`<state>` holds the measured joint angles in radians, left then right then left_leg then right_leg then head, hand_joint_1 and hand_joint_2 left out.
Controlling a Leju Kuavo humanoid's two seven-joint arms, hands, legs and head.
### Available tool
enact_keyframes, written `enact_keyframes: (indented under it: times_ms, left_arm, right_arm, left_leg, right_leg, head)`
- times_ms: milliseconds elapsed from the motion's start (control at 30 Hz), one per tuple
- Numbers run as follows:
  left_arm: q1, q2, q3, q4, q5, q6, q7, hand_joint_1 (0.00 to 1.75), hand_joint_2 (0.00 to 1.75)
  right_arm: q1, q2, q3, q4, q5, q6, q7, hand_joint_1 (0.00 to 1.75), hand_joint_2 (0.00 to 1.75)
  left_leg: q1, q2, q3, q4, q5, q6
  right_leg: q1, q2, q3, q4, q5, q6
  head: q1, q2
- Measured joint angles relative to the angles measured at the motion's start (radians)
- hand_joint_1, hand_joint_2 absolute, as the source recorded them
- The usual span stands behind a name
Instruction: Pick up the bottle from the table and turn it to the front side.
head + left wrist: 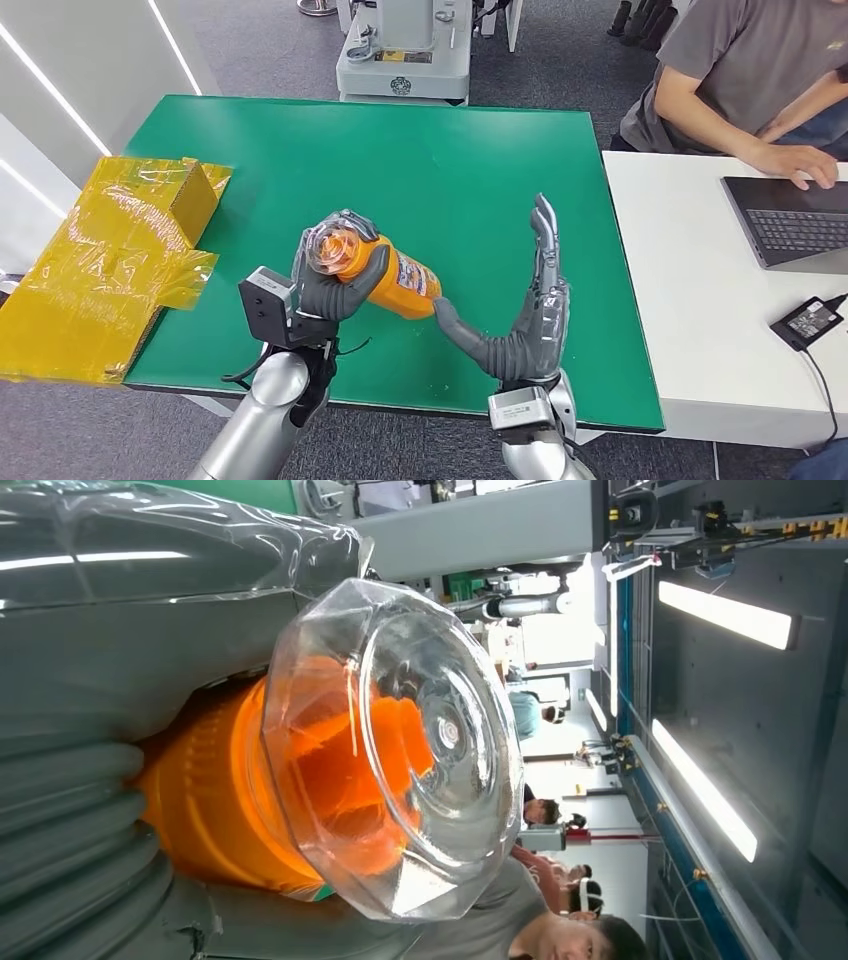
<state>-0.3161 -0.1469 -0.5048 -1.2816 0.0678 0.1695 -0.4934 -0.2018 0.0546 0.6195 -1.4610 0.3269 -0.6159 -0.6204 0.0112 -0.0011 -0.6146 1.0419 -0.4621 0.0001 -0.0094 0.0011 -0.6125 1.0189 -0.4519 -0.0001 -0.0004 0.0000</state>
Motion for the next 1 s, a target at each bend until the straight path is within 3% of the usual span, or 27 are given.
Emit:
enact_keyframes:
  times_ms: [333,533,767,1000]
  left_arm:
    - [0.006,0.013,0.025,-0.022,-0.057,0.077,-0.017,1.75,1.75]
    - [0.017,0.037,0.045,-0.048,-0.181,0.18,-0.02,1.75,1.75]
    - [0.012,0.116,0.087,-0.095,-0.529,0.272,0.094,1.75,1.75]
    - [-0.025,0.222,0.109,-0.067,-0.803,0.252,0.216,1.75,1.75]
  right_arm:
    - [0.039,0.0,0.0,-0.005,0.041,0.02,0.051,0.0,1.75]
    - [0.052,0.0,-0.001,-0.026,0.065,0.044,0.075,0.0,1.75]
    - [0.066,0.0,-0.002,-0.05,0.07,0.063,0.089,0.0,1.75]
    - [0.1,0.0,-0.003,-0.079,0.073,0.069,0.095,0.0,1.75]
  left_leg:
    - [0.0,0.0,0.0,0.0,0.0,0.0]
    - [0.0,0.0,0.0,0.0,0.0,0.0]
    - [0.0,0.0,0.001,0.0,0.0,0.0]
    - [0.0,0.001,0.001,-0.001,0.001,-0.001]
  right_leg:
    - [0.0,0.0,0.0,0.0,0.0,0.0]
    - [0.0,0.0,0.0,0.0,0.0,0.0]
    - [0.0,0.0,0.0,0.001,0.0,0.0]
    - [0.0,0.0,0.0,0.001,0.0,-0.001]
  head:
    - [0.0,0.0]
    - [0.0,0.0]
    - [0.0,0.0]
    - [0.0,0.0]
